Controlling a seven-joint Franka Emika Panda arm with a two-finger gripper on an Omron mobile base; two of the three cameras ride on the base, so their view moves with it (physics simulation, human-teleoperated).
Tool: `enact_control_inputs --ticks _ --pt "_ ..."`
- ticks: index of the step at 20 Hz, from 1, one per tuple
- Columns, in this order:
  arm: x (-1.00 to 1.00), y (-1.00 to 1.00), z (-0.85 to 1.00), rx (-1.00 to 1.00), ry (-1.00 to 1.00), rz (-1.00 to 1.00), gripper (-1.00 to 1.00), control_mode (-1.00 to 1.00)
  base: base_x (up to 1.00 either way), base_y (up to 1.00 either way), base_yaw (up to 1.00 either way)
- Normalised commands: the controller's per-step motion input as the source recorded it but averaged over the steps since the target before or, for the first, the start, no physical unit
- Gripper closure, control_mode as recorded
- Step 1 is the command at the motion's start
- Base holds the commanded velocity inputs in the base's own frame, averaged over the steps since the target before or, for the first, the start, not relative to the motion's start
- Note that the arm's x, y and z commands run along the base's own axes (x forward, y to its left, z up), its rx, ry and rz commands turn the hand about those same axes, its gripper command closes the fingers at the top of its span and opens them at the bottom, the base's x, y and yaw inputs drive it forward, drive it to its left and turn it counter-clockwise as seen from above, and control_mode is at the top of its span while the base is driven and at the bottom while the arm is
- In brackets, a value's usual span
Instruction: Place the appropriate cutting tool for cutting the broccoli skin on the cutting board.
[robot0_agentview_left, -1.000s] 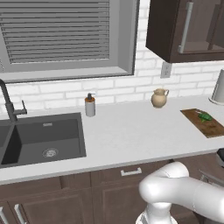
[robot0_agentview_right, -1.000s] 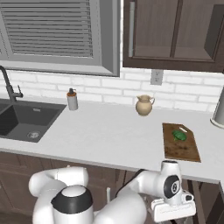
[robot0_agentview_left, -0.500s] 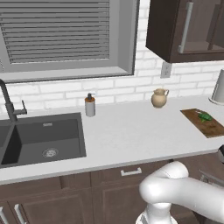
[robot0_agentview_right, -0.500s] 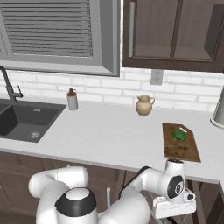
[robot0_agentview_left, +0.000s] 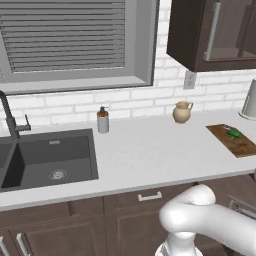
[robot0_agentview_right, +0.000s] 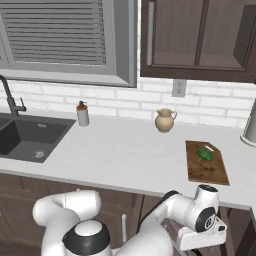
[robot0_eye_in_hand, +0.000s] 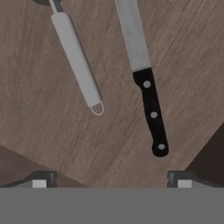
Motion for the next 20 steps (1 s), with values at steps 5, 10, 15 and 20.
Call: enact_control_inputs --ticks 5,10,15,20 --pt "0.15 0.0 -0.06 0.0 0.0 0.0 -1.0 -1.0 0.0 0.0 0.0" --pt "0.08 0.0 -0.09 0.01 -0.01 0.01 -1.0 -1.0 0.0 0.0 0.0" --pt "0.0 0.0 -0.32 0.02 -0.05 0.03 -1.0 -1.0 0.0 0.0 0.0" --pt "0.19 0.0 -0.25 0.0 0.0 0.04 -1.0 -1.0 0.0 0.0 0.0"
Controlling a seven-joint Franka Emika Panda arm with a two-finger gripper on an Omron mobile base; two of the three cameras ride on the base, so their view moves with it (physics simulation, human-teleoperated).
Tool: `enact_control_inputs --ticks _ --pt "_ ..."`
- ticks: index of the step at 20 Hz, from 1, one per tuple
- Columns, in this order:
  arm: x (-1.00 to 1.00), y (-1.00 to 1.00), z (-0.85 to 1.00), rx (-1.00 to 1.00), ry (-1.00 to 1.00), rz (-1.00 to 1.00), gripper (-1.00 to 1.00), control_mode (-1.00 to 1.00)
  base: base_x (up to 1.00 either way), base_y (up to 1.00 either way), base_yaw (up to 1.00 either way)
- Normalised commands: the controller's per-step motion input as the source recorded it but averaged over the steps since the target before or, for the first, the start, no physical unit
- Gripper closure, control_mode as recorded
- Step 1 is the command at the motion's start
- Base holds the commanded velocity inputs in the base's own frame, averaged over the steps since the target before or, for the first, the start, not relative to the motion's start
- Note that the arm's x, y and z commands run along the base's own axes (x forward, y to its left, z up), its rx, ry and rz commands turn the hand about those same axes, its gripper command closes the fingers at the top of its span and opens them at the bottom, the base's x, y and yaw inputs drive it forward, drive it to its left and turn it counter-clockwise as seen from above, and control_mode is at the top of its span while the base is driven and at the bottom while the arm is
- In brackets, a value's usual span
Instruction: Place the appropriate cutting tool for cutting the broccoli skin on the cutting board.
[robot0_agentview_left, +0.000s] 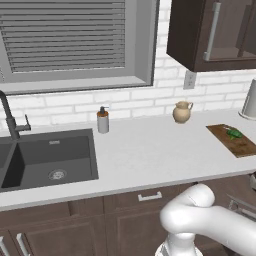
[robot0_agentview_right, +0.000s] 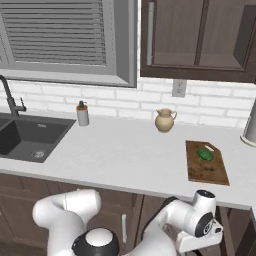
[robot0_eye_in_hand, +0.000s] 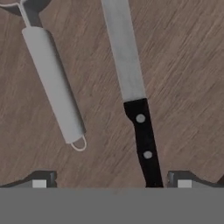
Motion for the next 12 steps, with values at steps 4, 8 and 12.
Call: enact_control_inputs --ticks 4,8,12 --pt "0.16 0.0 -0.26 0.0 0.0 0.04 -1.0 -1.0 0.0 0.0 0.0" --pt "0.26 0.0 -0.08 0.06 -0.01 0.04 -1.0 -1.0 0.0 0.0 0.0" --pt "0.33 -0.01 -0.04 0.08 0.0 0.01 -1.0 -1.0 0.0 0.0 0.0"
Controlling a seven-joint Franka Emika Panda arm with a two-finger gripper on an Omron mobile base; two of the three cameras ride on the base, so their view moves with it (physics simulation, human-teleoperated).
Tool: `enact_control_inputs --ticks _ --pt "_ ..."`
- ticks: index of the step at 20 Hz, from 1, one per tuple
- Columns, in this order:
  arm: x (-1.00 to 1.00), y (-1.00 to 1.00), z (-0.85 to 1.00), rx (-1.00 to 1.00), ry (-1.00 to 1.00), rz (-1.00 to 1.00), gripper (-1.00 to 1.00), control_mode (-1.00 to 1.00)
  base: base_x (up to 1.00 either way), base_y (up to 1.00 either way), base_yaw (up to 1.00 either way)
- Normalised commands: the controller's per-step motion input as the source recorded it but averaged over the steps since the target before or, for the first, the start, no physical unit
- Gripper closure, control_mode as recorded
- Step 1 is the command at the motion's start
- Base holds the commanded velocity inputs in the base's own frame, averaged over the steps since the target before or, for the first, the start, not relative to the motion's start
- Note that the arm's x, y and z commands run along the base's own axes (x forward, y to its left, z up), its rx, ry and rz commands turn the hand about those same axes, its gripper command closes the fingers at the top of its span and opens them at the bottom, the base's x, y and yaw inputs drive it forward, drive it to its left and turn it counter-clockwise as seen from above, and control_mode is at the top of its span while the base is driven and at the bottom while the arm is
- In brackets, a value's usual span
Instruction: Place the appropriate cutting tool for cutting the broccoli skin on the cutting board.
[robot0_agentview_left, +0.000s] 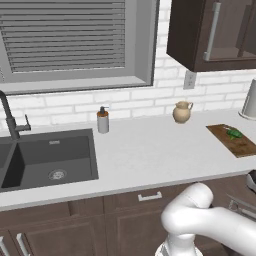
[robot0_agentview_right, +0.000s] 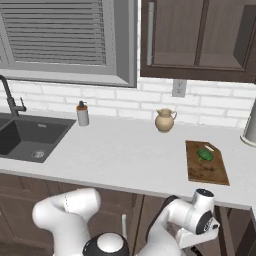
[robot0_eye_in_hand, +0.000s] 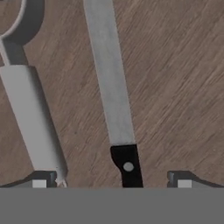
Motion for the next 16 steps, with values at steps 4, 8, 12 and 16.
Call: enact_control_inputs --ticks 4,8,12,16 --pt "0.2 0.0 -0.17 0.05 0.0 0.01 -1.0 -1.0 0.0 0.0 0.0" --pt "0.01 0.0 -0.38 0.01 -0.02 0.02 -1.0 -1.0 0.0 0.0 0.0" --pt "0.0 0.0 -0.46 0.0 -0.05 0.02 -1.0 -1.0 0.0 0.0 0.0" --pt "-0.08 0.0 -0.47 0.0 -0.08 0.02 -1.0 -1.0 0.0 0.0 0.0"
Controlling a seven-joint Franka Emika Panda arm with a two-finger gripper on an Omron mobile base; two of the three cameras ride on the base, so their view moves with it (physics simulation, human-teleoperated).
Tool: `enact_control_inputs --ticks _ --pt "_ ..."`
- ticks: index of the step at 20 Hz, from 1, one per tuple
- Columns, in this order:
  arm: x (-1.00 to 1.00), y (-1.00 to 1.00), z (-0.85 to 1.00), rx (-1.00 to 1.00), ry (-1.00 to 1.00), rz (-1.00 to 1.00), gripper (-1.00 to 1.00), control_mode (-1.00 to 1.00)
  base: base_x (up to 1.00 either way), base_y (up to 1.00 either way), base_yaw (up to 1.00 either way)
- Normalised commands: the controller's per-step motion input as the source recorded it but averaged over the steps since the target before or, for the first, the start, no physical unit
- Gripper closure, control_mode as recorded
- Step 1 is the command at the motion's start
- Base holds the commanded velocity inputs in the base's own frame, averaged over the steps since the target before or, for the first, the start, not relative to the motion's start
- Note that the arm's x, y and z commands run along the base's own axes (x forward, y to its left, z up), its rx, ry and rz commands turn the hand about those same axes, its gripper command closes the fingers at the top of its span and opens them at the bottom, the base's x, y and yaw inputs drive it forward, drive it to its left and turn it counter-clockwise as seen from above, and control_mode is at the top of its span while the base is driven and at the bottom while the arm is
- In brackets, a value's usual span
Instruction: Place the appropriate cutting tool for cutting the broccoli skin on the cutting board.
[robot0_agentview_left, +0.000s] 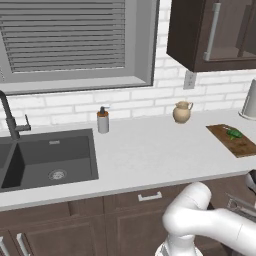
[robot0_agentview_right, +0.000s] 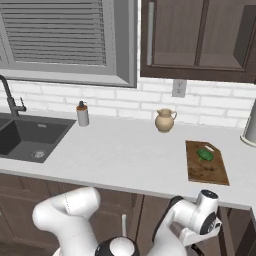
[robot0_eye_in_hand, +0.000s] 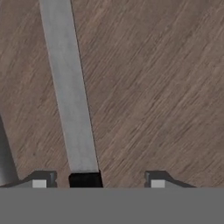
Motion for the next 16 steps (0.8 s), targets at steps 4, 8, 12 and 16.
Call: enact_control_inputs --ticks 4,8,12,16 --pt "-0.48 0.0 -0.52 0.0 -0.16 0.01 -1.0 -1.0 0.0 0.0 0.0" --pt "-0.54 0.07 -0.62 0.0 -0.18 0.0 -1.0 -1.0 0.0 0.0 0.0" --pt "-0.26 0.21 -0.78 -0.01 -0.06 0.01 -1.0 -1.0 0.0 0.0 0.0" --pt "-0.03 0.43 -0.81 -0.07 0.0 0.01 1.0 -1.0 0.0 0.0 0.0"
